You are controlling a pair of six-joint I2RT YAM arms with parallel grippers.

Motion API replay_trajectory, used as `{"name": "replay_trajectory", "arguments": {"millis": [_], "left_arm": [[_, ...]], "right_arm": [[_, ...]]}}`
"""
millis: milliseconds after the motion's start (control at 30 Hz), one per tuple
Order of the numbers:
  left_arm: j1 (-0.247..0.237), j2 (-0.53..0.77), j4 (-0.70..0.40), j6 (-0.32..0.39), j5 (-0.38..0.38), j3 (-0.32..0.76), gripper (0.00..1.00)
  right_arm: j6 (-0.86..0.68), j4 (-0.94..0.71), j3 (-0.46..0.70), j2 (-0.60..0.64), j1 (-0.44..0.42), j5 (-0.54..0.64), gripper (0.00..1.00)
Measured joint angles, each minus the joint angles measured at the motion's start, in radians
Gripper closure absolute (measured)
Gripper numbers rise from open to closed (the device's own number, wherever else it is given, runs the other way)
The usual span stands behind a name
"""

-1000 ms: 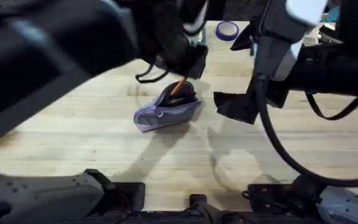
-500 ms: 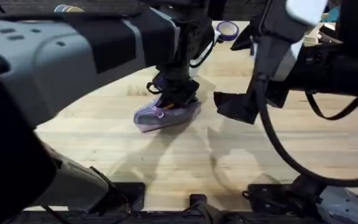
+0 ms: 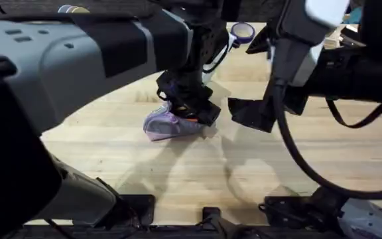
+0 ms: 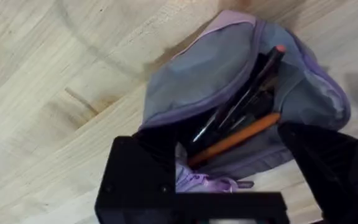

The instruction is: Unzip the bag, pick up the pens from the table one at a time and place them inside, then zip the bag closed.

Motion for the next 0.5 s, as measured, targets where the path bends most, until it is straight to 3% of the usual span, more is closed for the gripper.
{"name": "replay_trajectory", "arguments": {"millis": [300,500], "left_arm": [[0.0,-0.014,-0.013,0.005,0.025,0.024,0.009],[0.0,-0.156,-0.019,0.065,0.027,0.026,0.008]], "right_arm": [[0.0,0.0,0.0,0.0,0.0,0.0,0.004],[0.0,0.0,0.0,0.0,0.0,0.0,0.003]]}}
